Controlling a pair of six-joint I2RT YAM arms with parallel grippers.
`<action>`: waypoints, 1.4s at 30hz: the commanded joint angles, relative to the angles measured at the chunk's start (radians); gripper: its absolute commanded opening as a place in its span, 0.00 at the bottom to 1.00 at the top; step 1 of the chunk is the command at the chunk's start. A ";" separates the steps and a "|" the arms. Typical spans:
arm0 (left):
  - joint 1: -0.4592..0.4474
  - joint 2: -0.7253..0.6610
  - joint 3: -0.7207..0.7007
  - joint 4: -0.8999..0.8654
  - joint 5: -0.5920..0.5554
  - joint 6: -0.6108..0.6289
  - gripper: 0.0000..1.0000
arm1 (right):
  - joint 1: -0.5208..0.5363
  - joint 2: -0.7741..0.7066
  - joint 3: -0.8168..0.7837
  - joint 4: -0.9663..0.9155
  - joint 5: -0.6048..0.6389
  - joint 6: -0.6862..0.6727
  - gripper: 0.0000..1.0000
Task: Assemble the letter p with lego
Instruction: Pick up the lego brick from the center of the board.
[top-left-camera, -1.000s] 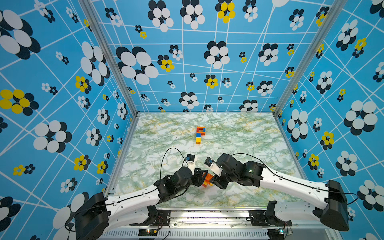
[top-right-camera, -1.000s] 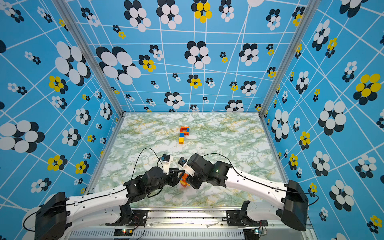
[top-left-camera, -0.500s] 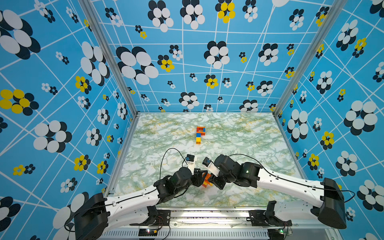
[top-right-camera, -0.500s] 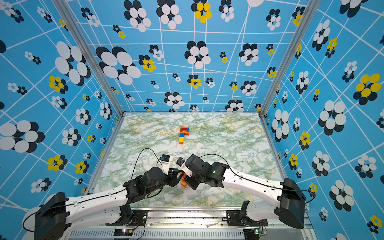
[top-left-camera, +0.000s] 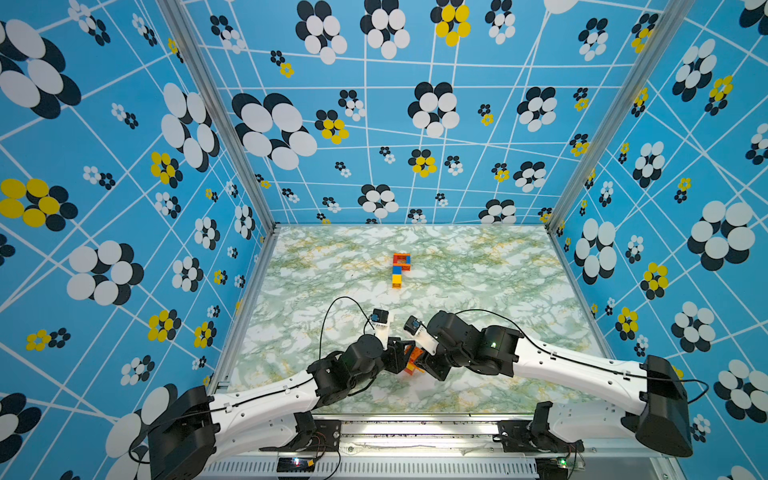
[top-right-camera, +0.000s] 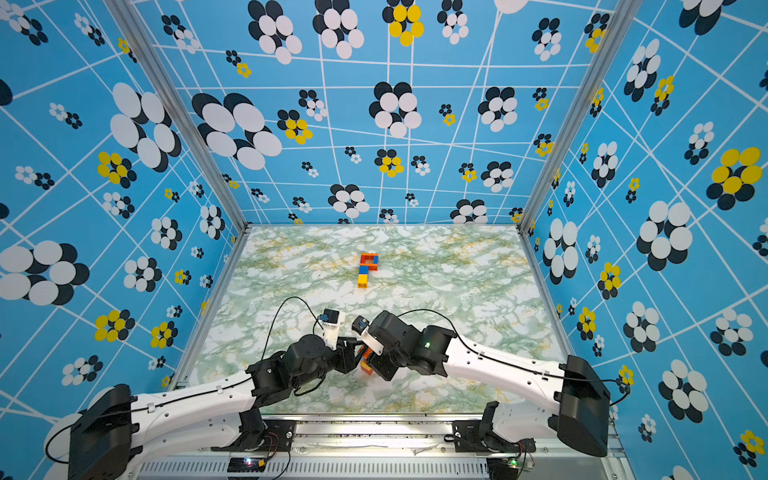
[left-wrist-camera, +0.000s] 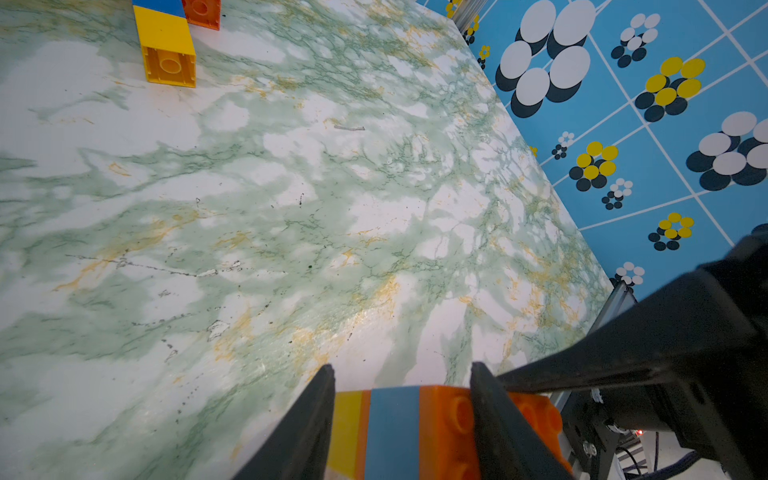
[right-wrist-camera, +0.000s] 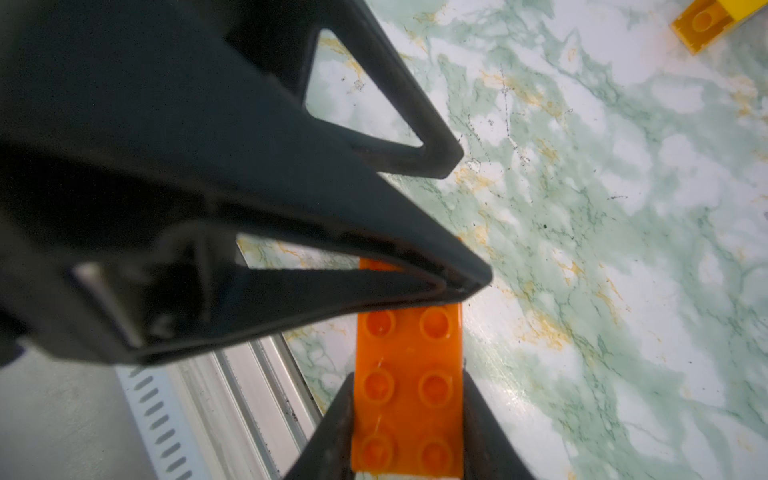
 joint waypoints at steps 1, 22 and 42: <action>-0.003 0.020 -0.049 -0.177 -0.029 0.011 0.53 | 0.009 -0.014 -0.022 -0.009 0.010 0.005 0.43; 0.007 -0.034 -0.034 -0.177 -0.018 0.020 0.63 | 0.009 -0.055 -0.032 0.028 0.021 0.029 0.25; 0.276 -0.303 -0.085 -0.043 0.360 0.379 0.83 | -0.126 -0.227 -0.090 0.076 -0.082 0.304 0.14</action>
